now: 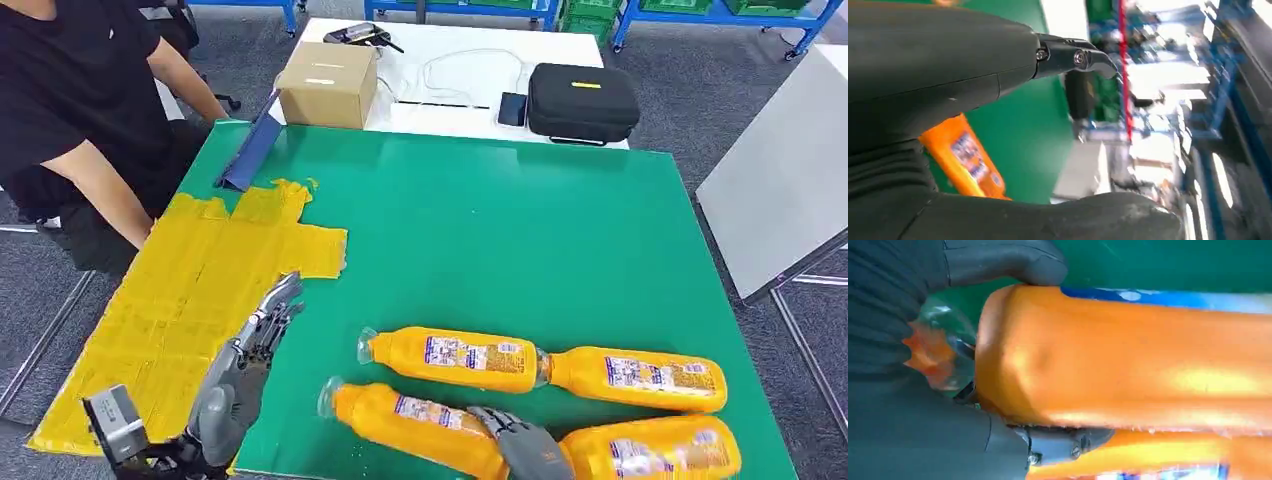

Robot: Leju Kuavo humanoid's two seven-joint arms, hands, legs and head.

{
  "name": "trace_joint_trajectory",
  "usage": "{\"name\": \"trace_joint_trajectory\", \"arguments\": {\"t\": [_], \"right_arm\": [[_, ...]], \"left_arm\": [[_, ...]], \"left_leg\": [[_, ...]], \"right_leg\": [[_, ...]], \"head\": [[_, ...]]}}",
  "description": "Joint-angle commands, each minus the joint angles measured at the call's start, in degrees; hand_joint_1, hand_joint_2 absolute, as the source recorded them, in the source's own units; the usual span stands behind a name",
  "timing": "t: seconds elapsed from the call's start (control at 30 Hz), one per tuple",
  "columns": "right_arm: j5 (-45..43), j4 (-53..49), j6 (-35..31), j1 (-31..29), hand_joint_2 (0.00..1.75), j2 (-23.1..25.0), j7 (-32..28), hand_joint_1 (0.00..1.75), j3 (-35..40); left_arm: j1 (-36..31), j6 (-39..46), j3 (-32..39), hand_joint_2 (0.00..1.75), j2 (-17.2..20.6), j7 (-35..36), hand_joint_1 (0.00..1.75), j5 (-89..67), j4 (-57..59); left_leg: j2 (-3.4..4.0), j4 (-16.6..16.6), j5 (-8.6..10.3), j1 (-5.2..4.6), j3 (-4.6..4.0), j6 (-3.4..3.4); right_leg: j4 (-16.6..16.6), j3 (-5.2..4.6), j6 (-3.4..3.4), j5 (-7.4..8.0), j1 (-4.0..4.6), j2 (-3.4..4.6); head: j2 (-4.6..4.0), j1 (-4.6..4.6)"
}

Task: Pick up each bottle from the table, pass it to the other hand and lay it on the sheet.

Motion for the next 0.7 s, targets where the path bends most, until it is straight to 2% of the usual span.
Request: {"name": "trace_joint_trajectory", "arguments": {"t": [0.03, 0.1, 0.2, 0.37, 0.4, 0.43, 0.5, 0.57, 0.6, 0.7], "right_arm": [[-10.9, -14.0, -18.5, 10.0, 1.75, 11.1, -12.4, 1.75, -7.3], [-10.9, -14.0, -18.5, 10.0, 1.75, 11.1, -12.4, 1.75, -7.3], [-11.2, -13.8, -17.9, 10.2, 1.75, 11.1, -12.7, 1.75, -8.0], [-11.4, -13.4, -17.8, 10.2, 1.75, 11.2, -13.1, 1.75, -8.2], [-11.8, -13.4, -18.1, 10.5, 1.75, 11.7, -15.0, 1.75, -8.7], [-13.0, -14.3, -18.4, 11.5, 1.75, 12.8, -18.7, 1.75, -10.1], [-12.6, -17.1, -19.6, 13.0, 1.75, 13.8, -23.2, 1.75, -11.6], [-11.6, -19.1, -20.3, 13.7, 1.75, 14.2, -26.2, 1.75, -12.2], [-11.2, -19.9, -20.5, 13.8, 1.75, 14.3, -27.9, 1.75, -12.3], [-8.6, -20.4, -19.6, 13.2, 1.75, 14.1, -28.7, 1.75, -11.6]], "left_arm": [[8.2, 2.9, 5.2, 0.0, -2.0, 0.3, 0.0, 3.7, -2.5], [8.2, 2.9, 5.2, 0.0, -2.0, 0.3, 0.0, 3.7, -2.5], [7.8, 2.7, 5.2, 0.0, -2.2, 0.3, 0.0, 3.7, -2.0], [7.7, 2.6, 5.2, 0.0, -2.3, 0.3, 0.0, 3.7, -2.0], [7.7, 2.6, 5.4, 0.0, -2.4, 0.4, 0.0, 3.8, -2.0], [8.9, 2.9, 6.4, 1.75, -4.2, 1.5, 0.0, 4.5, -2.4], [11.7, 1.1, 6.5, 1.75, -5.7, 3.4, 0.0, 5.7, -4.6], [12.0, 0.6, 6.4, 1.75, -6.1, 3.6, 0.0, 6.7, -4.7], [11.8, 0.6, 6.4, 1.75, -6.3, 3.8, 0.0, 7.5, -4.6], [11.1, 0.2, 6.0, 1.75, -6.1, 4.0, 0.0, 8.5, -4.3]], "left_leg": [[0.36, 0.1, -0.15, 0.02, -0.03, -0.12], [0.47, 0.0, -0.17, 0.04, -0.06, -0.15], [0.24, 0.0, -0.04, 0.02, -0.15, -0.09], [0.46, 0.0, -0.05, 0.01, -0.14, -0.11], [0.31, 0.0, -0.02, 0.0, -0.22, -0.07], [0.4, 0.0, -0.04, -0.01, -0.17, -0.11], [0.23, 0.0, -0.02, -0.04, -0.2, -0.05], [0.49, 0.1, -0.12, -0.04, -0.19, -0.1], [0.39, 0.0, -0.09, -0.05, -0.21, -0.07], [0.32, 0.0, -0.06, -0.07, -0.17, -0.09]], "right_leg": [[0.1, -0.05, -0.11, -0.14, 0.04, -0.05], [0.1, -0.08, -0.13, -0.13, 0.07, -0.03], [0.0, -0.18, -0.08, -0.06, 0.04, -0.15], [0.0, -0.2, -0.1, -0.03, 0.03, -0.09], [0.0, -0.26, -0.07, -0.01, 0.0, -0.06], [0.0, -0.21, -0.09, -0.03, 0.01, -0.12], [0.0, -0.24, -0.06, -0.04, -0.02, -0.12], [0.1, -0.26, -0.1, -0.1, 0.0, -0.07], [0.1, -0.25, -0.08, -0.08, -0.02, -0.06], [0.0, -0.2, -0.09, -0.09, -0.03, -0.19]], "head": [[0.0, 0.0], [0.0, 0.0], [0.0, -0.02], [0.0, 0.02], [0.0, 0.0], [0.0, 0.0], [0.0, 0.02], [0.0, 0.0], [0.0, 0.0], [0.0, 0.0]]}}
